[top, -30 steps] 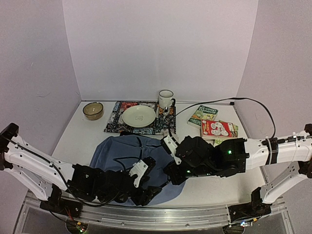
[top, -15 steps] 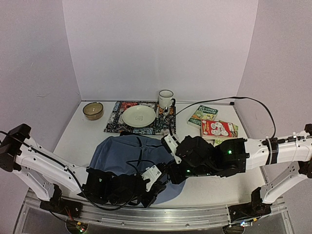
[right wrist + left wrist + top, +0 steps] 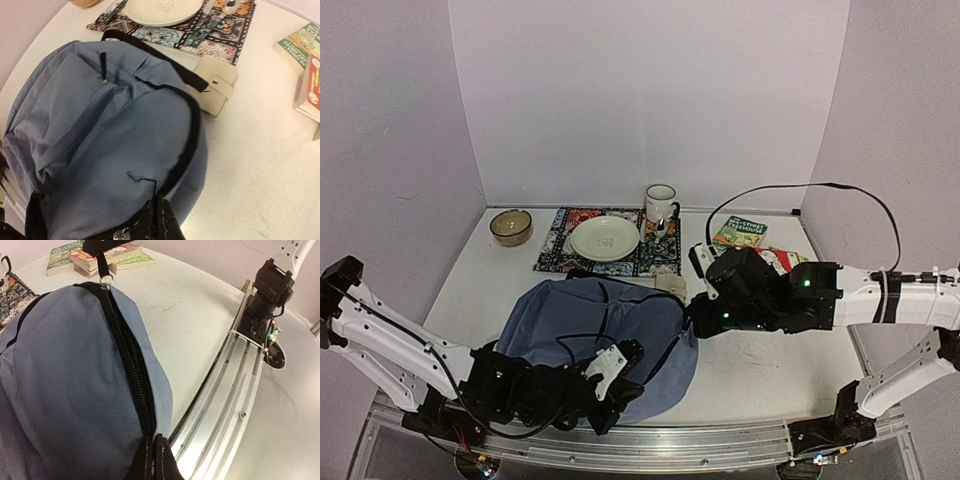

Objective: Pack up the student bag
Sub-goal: Unzip the largest pocket of the student bag.

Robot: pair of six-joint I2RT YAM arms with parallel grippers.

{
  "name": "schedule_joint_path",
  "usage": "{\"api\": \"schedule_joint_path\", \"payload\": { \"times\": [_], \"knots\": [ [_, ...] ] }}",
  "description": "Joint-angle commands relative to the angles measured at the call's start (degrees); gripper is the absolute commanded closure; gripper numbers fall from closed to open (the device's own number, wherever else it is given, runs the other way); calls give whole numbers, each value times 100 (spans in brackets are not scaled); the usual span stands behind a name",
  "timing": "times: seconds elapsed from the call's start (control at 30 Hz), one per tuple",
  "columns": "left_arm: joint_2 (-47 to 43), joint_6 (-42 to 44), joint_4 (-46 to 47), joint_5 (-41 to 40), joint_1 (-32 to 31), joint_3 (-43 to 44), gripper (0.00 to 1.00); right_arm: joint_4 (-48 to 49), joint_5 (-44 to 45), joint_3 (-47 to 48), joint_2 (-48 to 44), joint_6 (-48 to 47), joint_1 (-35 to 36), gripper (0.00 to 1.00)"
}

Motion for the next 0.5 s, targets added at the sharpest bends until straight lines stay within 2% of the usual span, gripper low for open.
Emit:
{"api": "schedule_joint_path", "payload": {
  "times": [0.0, 0.1, 0.23, 0.33, 0.4, 0.47],
  "knots": [
    [-429, -466, -571, 167, -363, -261, 100, -26, 631, 8, -184, -220, -583, 100],
    [-625, -730, -946, 122, -491, -394, 100, 92, 549, 115, -17, -362, -641, 100],
    [-923, -981, -1119, 66, -564, -588, 97, 748, -309, 33, 126, -593, -603, 100],
    [-1049, -1154, -1210, -300, -565, -510, 78, 1087, -538, -77, 120, -644, -417, 100],
    [-1051, -1251, -1219, -585, -565, -339, 58, 1156, -609, -74, 130, -628, -262, 100],
    [-970, -1340, -1206, -936, -561, -77, 46, 1201, -638, -73, 124, -599, -123, 100]
  ]
}}
